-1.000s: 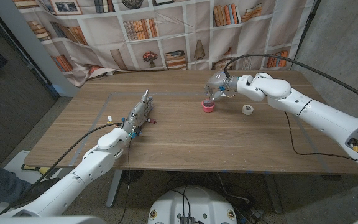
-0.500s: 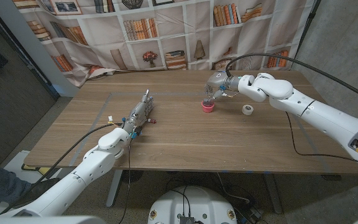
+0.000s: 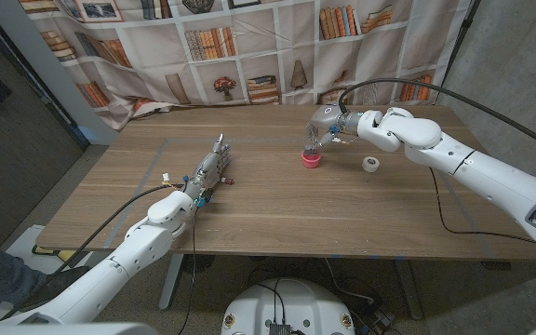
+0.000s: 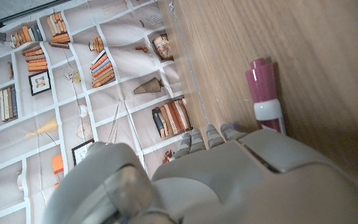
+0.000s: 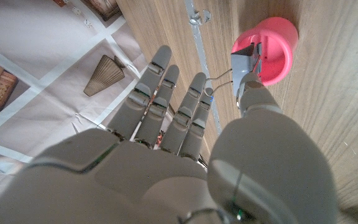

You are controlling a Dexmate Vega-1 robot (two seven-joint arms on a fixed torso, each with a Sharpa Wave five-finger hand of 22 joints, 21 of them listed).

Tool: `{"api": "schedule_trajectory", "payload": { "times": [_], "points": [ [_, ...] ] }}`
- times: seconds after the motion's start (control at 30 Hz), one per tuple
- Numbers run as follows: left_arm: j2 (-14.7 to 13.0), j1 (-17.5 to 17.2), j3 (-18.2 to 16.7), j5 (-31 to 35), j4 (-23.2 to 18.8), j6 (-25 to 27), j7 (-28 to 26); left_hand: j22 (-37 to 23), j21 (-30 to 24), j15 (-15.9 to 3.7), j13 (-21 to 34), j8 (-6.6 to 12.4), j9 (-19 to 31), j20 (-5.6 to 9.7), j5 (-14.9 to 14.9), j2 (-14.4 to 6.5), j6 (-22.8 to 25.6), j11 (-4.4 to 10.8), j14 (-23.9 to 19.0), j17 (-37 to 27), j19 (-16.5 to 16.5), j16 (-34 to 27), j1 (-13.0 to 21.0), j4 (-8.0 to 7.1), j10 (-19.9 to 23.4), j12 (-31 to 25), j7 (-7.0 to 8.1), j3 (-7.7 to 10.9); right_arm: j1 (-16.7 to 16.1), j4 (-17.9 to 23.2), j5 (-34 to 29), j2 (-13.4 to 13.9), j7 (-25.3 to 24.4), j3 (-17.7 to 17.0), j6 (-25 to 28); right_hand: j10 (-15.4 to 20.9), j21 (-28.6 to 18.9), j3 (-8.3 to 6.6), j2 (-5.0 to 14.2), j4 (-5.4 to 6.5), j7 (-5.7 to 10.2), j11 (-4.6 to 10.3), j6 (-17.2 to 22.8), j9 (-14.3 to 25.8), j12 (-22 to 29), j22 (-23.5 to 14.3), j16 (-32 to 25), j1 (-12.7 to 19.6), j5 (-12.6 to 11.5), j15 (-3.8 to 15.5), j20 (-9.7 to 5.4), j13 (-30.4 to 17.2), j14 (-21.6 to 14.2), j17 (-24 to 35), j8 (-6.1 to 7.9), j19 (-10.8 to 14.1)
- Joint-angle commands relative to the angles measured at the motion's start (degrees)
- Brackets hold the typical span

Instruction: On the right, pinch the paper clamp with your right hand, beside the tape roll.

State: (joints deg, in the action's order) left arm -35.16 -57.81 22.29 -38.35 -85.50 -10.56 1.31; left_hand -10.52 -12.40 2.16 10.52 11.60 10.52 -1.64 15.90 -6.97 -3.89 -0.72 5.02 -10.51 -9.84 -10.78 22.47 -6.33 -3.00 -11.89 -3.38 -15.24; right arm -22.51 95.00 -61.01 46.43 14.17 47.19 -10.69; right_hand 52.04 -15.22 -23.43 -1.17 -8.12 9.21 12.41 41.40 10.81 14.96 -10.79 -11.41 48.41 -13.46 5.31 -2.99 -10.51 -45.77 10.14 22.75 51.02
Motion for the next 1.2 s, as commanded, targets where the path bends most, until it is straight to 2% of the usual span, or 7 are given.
{"api": "schedule_trajectory", "payload": {
  "times": [0.03,0.17,0.2,0.73,1.03,1.2],
  "points": [
    [-0.10,0.10,-0.02,0.15,-0.21,-0.27,0.07,-0.26,0.24,0.11,0.34,-0.28,0.19,-0.65,-0.14,0.05,0.06,0.02,0.26,-0.20,-3.24,-0.03,0.20,0.06,-0.15,0.21,-0.12,-0.39,-0.92,1.62,-0.55,0.51,-0.87,-1.10,0.36,0.96,0.32,-0.66,1.58,0.06,3.70,0.16,5.22,0.24,-0.15,-0.15,0.24,1.53,-0.28,6.29,-0.20,-0.24,-0.89,0.13,0.11,-0.02],
    [-0.16,0.14,0.00,0.19,-0.21,-0.26,0.15,-0.26,0.24,0.10,0.34,-0.27,0.19,-0.63,-0.15,0.04,0.09,-0.07,0.29,-0.20,-3.25,-0.02,0.21,0.05,-0.18,0.22,-0.14,-0.42,-1.10,1.93,-0.88,0.55,-1.24,-1.31,0.44,1.90,0.36,-0.86,1.82,-0.02,3.71,0.14,6.26,0.26,-0.10,-0.15,0.30,1.88,-0.25,6.19,-0.23,-0.27,-1.33,0.11,0.22,-0.03],
    [-0.14,0.12,-0.02,0.15,-0.22,-0.27,0.15,-0.26,0.24,0.12,0.34,-0.27,0.19,-0.61,-0.15,0.04,0.09,-0.11,0.30,-0.20,-3.26,-0.02,0.22,0.05,-0.21,0.23,-0.13,-0.43,-1.13,1.99,-0.99,0.56,-1.26,-1.33,0.45,4.17,0.46,-0.95,1.69,-0.20,3.78,0.20,9.15,0.32,-0.10,-0.14,0.70,2.36,0.02,5.96,-0.35,-0.31,-1.87,0.01,0.54,0.01],
    [-0.35,0.23,-0.03,0.06,-0.15,-0.07,0.45,-0.26,0.21,0.03,0.35,-0.28,0.20,-0.53,-0.18,0.00,0.07,-0.04,0.26,-0.20,-3.27,-0.04,0.29,0.02,-0.17,0.21,-0.16,-0.54,-1.35,2.55,-1.92,0.64,-1.12,-1.74,0.85,5.29,0.49,-1.35,2.40,-0.11,3.74,0.17,10.05,0.29,-0.27,-0.13,0.50,2.84,0.10,6.30,-0.68,-0.30,-3.01,0.11,0.34,0.10],
    [-0.44,0.37,0.06,0.11,-0.23,0.20,0.49,-0.26,0.22,0.14,0.35,-0.28,0.20,-0.62,-0.19,-0.02,0.10,0.01,0.29,-0.20,-3.32,-0.03,0.33,0.00,-0.22,0.23,-0.16,-0.60,-1.78,3.10,-1.82,0.96,-1.40,-2.33,1.22,8.06,0.59,-1.81,3.05,-0.23,3.75,0.16,12.25,0.33,-0.11,-0.08,0.39,3.69,0.47,6.45,-1.17,-0.38,-5.08,0.10,0.39,0.22],
    [-0.48,0.19,-0.03,0.05,-0.41,0.19,0.35,-0.26,0.20,0.03,0.35,-0.32,0.20,-0.59,-0.20,-0.03,0.01,-0.03,0.25,-0.20,-3.29,-0.05,0.34,-0.01,-0.21,0.23,-0.18,-0.63,-1.91,3.24,-1.75,1.06,-1.50,-2.47,1.12,8.42,0.60,-1.80,3.02,-0.21,3.75,0.17,12.59,0.33,-0.13,-0.08,0.40,3.71,0.56,6.39,-1.23,-0.38,-5.41,0.09,0.38,0.27]
  ]
}}
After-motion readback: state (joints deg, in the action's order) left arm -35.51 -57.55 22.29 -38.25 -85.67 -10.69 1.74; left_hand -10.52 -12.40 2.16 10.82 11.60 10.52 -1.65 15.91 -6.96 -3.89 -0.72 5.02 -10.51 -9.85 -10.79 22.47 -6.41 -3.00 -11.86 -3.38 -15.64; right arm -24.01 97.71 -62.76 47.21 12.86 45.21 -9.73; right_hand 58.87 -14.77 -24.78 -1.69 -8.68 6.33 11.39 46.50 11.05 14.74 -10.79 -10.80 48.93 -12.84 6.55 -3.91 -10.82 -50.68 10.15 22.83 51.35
